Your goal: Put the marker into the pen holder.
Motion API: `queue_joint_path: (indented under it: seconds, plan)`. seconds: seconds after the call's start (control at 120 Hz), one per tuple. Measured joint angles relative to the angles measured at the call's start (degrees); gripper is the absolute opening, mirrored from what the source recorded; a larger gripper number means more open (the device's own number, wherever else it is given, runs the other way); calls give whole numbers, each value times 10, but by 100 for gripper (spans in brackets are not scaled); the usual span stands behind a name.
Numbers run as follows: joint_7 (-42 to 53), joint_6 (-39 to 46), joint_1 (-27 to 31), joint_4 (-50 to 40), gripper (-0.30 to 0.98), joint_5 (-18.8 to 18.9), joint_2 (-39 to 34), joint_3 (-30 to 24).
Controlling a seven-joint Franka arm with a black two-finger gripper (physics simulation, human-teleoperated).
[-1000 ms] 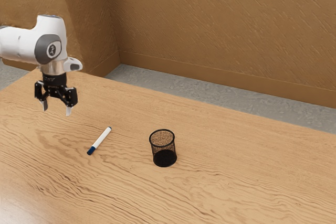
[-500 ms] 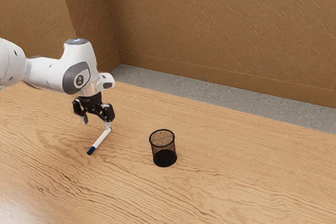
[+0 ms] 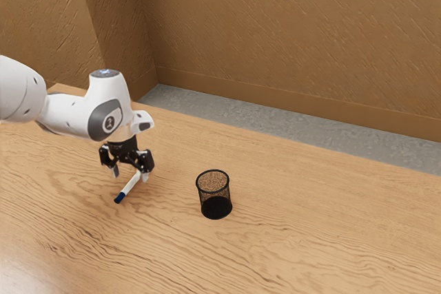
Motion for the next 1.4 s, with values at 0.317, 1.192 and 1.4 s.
queue_joint_path:
  seconds: [0.317, 1.192, 1.4]
  plan:
    - [0, 7, 2, 36, 64, 6, 42, 0]
    - [24, 10, 5, 80, 51, 8, 81, 0]
    - [27, 9, 4, 81, 33, 9, 78, 1]
